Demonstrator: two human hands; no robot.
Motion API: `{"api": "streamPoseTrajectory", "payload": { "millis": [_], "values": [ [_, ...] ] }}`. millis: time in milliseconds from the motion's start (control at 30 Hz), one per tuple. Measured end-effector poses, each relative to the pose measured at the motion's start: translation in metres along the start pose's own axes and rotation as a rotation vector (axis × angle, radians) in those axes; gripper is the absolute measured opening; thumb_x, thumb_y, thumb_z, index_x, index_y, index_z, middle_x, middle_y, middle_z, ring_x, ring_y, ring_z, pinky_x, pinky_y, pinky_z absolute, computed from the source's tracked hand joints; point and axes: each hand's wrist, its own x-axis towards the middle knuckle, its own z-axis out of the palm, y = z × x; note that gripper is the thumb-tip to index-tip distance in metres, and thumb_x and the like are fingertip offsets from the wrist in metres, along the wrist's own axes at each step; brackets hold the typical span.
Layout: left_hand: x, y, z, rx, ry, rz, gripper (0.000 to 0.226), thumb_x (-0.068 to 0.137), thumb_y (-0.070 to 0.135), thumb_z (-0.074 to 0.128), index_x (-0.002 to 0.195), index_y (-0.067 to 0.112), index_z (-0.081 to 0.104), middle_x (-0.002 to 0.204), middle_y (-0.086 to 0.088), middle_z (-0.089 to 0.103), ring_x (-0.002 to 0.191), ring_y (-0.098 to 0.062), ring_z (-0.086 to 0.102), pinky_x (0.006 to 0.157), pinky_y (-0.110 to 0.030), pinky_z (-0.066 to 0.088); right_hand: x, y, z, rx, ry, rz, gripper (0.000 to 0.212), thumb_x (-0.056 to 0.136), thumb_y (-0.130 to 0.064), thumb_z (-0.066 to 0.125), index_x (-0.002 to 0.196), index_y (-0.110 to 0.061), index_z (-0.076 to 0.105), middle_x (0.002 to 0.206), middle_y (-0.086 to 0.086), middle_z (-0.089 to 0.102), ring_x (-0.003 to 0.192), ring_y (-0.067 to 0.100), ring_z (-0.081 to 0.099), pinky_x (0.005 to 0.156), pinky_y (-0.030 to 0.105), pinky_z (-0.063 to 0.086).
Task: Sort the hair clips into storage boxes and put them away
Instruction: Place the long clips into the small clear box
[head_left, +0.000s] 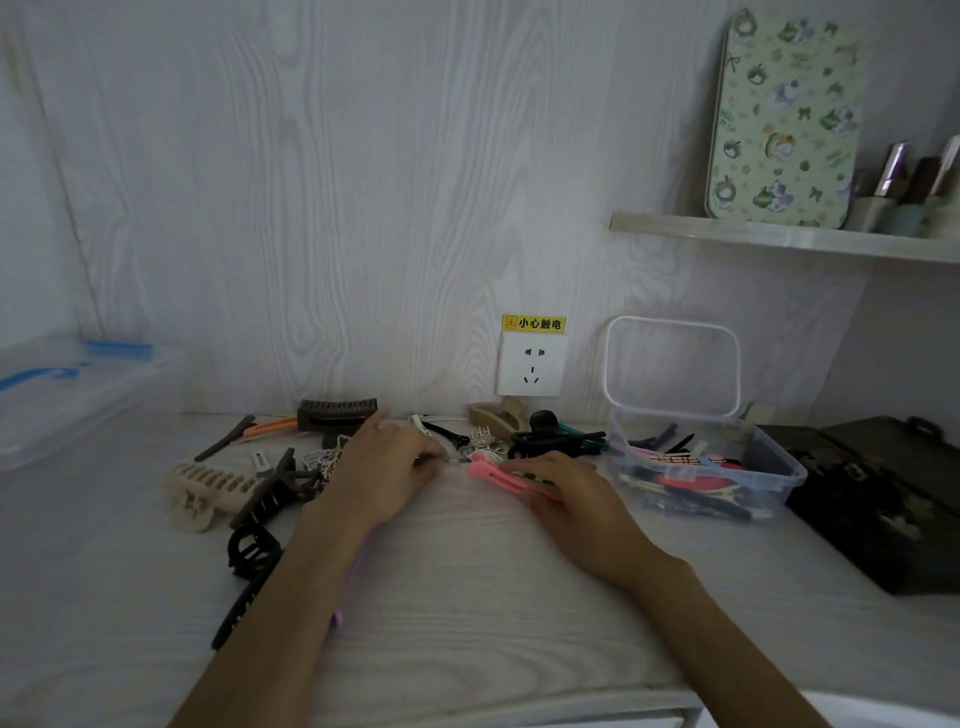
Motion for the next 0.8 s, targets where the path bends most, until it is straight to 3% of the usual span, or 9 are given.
{"api": "streamPoseTrajectory", "payload": {
  "millis": [67,133,233,333,500,633,733,800],
  "values": [
    [-0.001,0.005,0.0,-0.004,0.122,-0.01,0.02,0.092,0.032,0.052,0.098,0.025,0.07,0.097,0.002,0.072,0.094,-0.021,0.062,0.089,-0.029,0.037,0.001,-0.004,-0.002,0.054,0.069,0.0,0.041,0.09,-0.014,0.052,0.126,-0.033,0.054,0.113,-0.007,0.059,0.101,0.008,0.054,0.081,0.02,0.045],
    [-0.003,0.006,-0.001,-0.053,0.224,-0.05,0.018,0.092,0.031,0.052,0.095,0.023,0.068,0.089,0.0,0.072,0.087,-0.024,0.064,0.068,-0.03,0.04,0.001,-0.012,-0.01,0.074,0.157,-0.021,0.042,0.09,-0.013,0.052,0.127,-0.033,0.054,0.11,-0.004,0.06,0.098,0.011,0.056,0.083,0.031,0.05],
    [-0.007,0.009,-0.004,-0.162,0.244,-0.109,0.021,0.095,0.037,0.046,0.097,0.026,0.063,0.087,0.008,0.07,0.08,-0.016,0.066,0.068,-0.036,0.052,-0.005,-0.017,-0.04,0.006,0.374,-0.119,0.046,0.087,-0.007,0.056,0.128,-0.029,0.052,0.101,0.001,0.062,0.086,0.014,0.056,0.073,0.027,0.049],
    [-0.005,0.015,-0.004,-0.171,0.306,-0.108,0.022,0.096,0.04,0.042,0.099,0.028,0.061,0.084,0.008,0.068,0.075,-0.015,0.066,0.064,-0.035,0.053,-0.019,0.005,-0.082,-0.091,0.497,-0.082,0.039,0.086,-0.002,0.057,0.122,-0.018,0.06,0.102,0.004,0.063,0.087,0.017,0.057,0.074,0.028,0.047],
    [0.004,0.046,-0.009,-0.154,0.444,-0.073,0.019,0.094,0.033,0.052,0.107,0.027,0.065,0.095,0.005,0.071,0.083,-0.022,0.067,0.064,-0.032,0.05,-0.039,0.07,-0.117,-0.249,0.321,0.047,0.04,0.08,-0.004,0.06,0.112,-0.027,0.066,0.098,-0.001,0.067,0.088,0.021,0.063,0.077,0.038,0.049],
    [0.02,0.087,-0.015,-0.331,0.429,-0.052,0.018,0.093,0.029,0.054,0.104,0.027,0.068,0.088,0.006,0.071,0.073,-0.012,0.061,0.063,-0.031,0.048,-0.043,0.089,-0.117,-0.23,0.278,0.076,0.033,0.079,-0.015,0.054,0.102,-0.033,0.069,0.094,-0.003,0.072,0.084,0.021,0.068,0.076,0.038,0.052],
    [0.036,0.125,-0.014,-0.451,0.385,-0.007,0.018,0.093,0.029,0.054,0.102,0.025,0.07,0.086,0.003,0.071,0.074,-0.009,0.06,0.065,-0.03,0.048,-0.04,0.094,-0.12,-0.149,0.286,0.188,0.038,0.076,0.002,0.053,0.091,-0.026,0.074,0.1,0.0,0.072,0.096,0.023,0.067,0.087,0.045,0.051],
    [0.048,0.151,-0.01,-0.503,0.306,0.086,0.021,0.093,0.029,0.055,0.107,0.026,0.069,0.091,0.004,0.071,0.078,-0.007,0.06,0.067,-0.025,0.048,-0.044,0.096,-0.122,-0.136,0.338,0.271,0.043,0.075,0.011,0.052,0.092,-0.021,0.074,0.103,0.003,0.071,0.1,0.024,0.064,0.091,0.04,0.05]
  ]
}}
